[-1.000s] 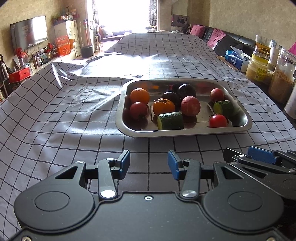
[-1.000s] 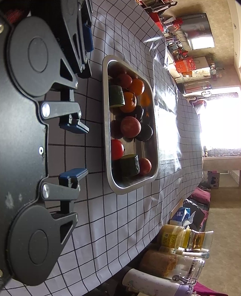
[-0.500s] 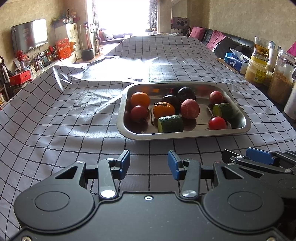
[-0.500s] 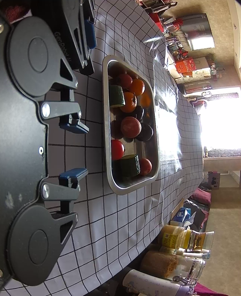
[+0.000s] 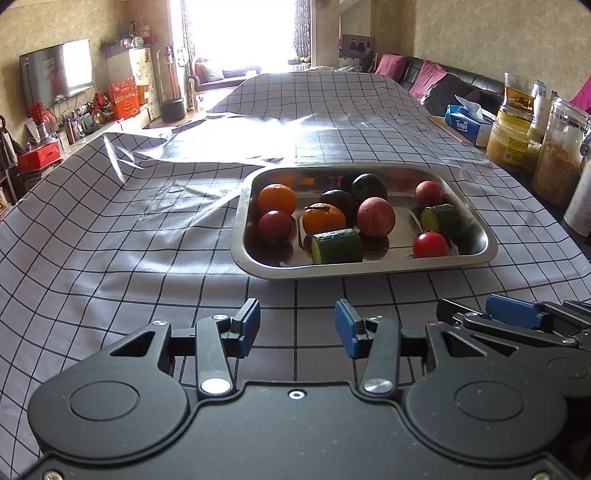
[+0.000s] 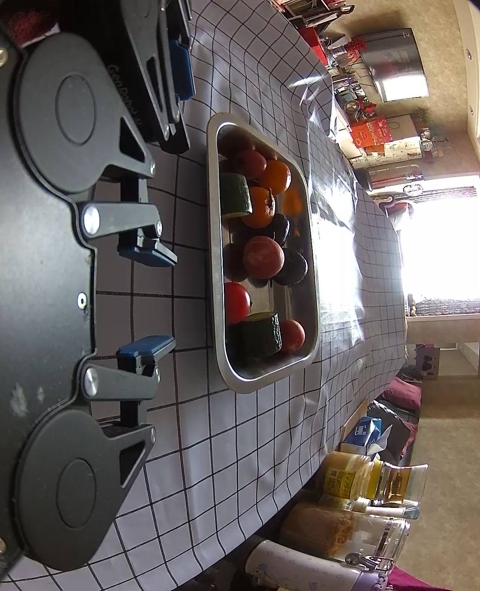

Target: Organize fruits

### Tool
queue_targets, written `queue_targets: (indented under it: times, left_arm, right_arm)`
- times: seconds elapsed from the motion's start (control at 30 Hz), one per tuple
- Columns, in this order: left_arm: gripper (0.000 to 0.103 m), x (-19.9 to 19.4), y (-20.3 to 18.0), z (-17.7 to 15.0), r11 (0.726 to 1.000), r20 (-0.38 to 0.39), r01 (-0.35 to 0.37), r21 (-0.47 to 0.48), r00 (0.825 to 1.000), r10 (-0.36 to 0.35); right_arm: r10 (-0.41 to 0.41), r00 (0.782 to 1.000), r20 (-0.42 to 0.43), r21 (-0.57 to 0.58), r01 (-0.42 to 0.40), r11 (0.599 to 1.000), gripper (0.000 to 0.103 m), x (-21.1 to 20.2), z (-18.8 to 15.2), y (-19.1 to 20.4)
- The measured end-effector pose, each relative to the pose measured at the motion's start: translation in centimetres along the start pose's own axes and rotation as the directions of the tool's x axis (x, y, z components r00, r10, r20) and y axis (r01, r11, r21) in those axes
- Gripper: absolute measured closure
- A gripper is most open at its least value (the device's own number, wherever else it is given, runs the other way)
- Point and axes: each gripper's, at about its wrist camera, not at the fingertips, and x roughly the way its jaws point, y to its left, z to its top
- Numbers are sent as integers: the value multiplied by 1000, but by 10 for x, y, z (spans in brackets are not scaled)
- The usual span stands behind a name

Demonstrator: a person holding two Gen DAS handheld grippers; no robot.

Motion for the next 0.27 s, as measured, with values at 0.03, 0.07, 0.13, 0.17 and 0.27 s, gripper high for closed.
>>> queue_targets:
  times: [0.03,0.07,0.13,0.17,0.27]
  left_arm:
    - [49,0,0,0,1000,0,1,0,1000,-1]
    - [49,0,0,0,1000,1,1,0,1000,-1]
    - [49,-1,0,0,1000,6,-1,0,1000,1]
    - [49,-1,0,0,1000,9,-2,1,1000,2]
    - [49,-2,-1,0,1000,8,-1,7,1000,1]
  right_arm:
    - [0,1000,0,0,0,1000,59,0,0,0]
    - [0,1000,0,0,0,1000,59,0,0,0]
    - [1,1000,0,1,-1,1000,59,0,0,0]
    - [0,1000,0,1,0,1000,59,0,0,0]
    - [0,1000,-2,0,0,1000,59,0,0,0]
